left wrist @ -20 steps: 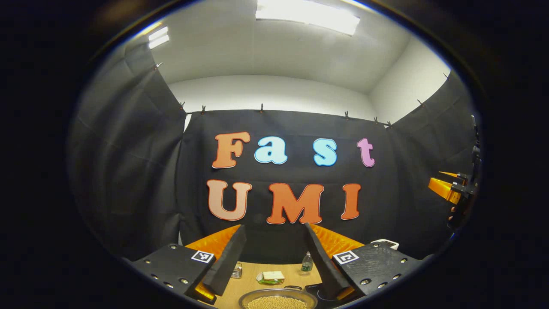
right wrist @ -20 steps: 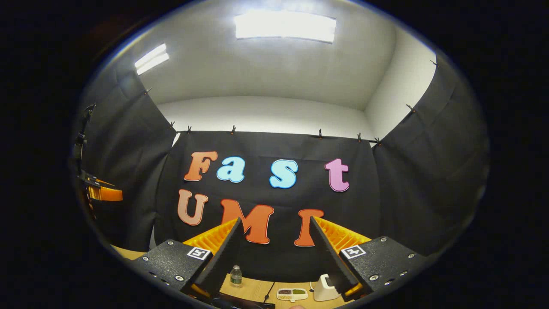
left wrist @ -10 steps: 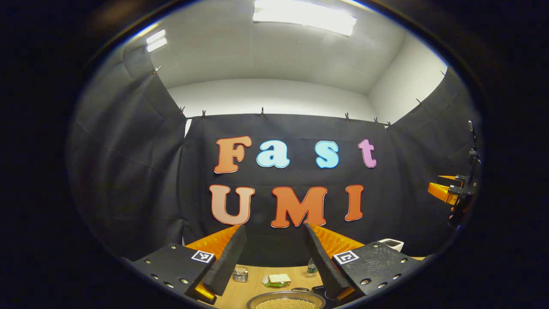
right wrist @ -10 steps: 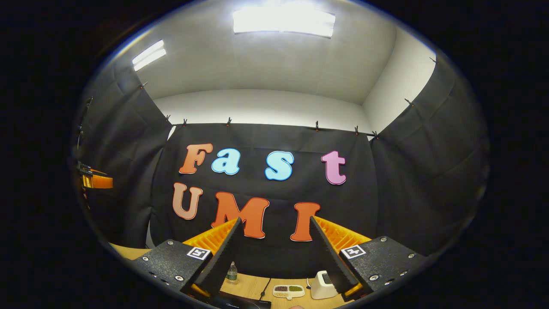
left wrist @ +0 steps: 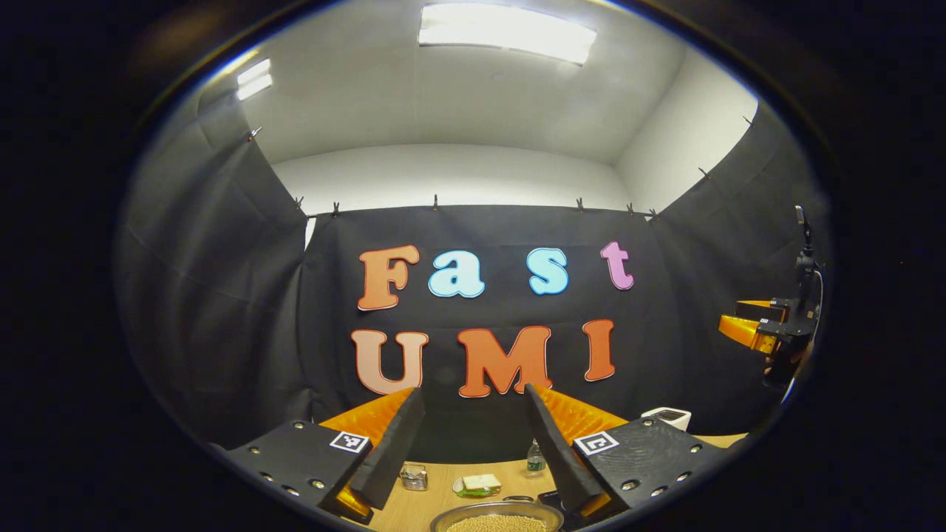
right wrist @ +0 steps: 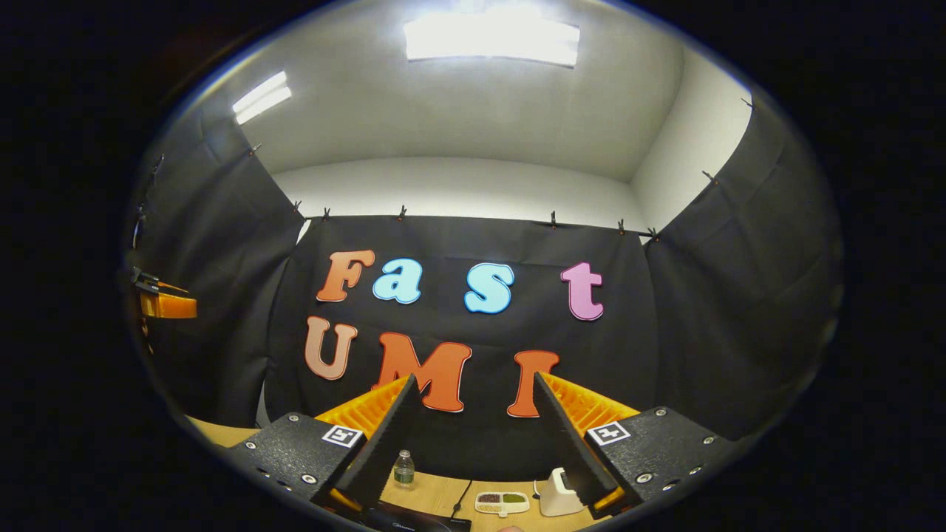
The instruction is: First push the handle of the pot to place it horizontally, then grasp the pot with both hands and set it on the induction cooktop.
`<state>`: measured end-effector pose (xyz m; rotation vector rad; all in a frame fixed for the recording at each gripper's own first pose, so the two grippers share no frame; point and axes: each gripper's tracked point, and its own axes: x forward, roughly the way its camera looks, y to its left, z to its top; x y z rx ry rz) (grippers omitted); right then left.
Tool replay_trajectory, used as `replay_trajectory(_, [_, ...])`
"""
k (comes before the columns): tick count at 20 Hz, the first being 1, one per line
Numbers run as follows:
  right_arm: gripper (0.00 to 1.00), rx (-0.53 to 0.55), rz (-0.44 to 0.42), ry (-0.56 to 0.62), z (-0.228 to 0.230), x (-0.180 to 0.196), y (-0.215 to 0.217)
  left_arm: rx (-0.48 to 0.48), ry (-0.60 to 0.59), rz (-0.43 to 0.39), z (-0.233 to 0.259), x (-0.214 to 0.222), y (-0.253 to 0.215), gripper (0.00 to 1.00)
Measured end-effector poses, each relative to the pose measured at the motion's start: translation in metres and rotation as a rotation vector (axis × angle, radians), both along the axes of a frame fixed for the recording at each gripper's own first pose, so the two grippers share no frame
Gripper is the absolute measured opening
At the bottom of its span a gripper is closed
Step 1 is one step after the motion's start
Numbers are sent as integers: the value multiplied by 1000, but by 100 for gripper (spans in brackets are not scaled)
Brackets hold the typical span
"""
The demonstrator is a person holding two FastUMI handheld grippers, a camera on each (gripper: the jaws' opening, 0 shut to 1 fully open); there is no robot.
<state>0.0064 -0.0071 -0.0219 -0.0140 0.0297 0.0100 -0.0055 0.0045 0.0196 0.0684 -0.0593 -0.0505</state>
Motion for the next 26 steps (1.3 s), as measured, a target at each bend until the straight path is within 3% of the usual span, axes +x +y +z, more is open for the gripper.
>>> replay_trajectory(7, [95, -11, 6, 1, -10, -8, 5, -20, 48, -28, -18, -3, -8, 87])
replay_trajectory(8, [95, -11, 6, 1, -12, -8, 4, -18, 65, -39, -26, -1, -12, 72])
replay_trajectory(9, [95, -11, 4, 2, -13, -9, 4, -15, 83, -45, -34, -1, -12, 70])
replay_trajectory(10, [95, -11, 5, 6, -15, -9, 5, -4, 110, -62, -44, 0, -18, 51])
replay_trajectory(11, [95, -9, 8, 12, -19, -11, 5, 1, 132, -69, -53, -1, -22, 48])
replay_trajectory(12, [95, -5, 10, 18, -23, -12, 5, 6, 158, -75, -63, 0, -25, 30])
replay_trajectory(15, [95, 4, 17, 38, -33, -14, 8, 24, 238, -112, -99, 0, -36, 21])
replay_trajectory(17, [94, 9, 4, 43, -41, -16, 6, 28, 294, -137, -123, -1, -44, 5])
replay_trajectory(26, [94, -4, -7, 30, -67, -18, 11, 40, 600, -88, -238, -25, -28, 2])
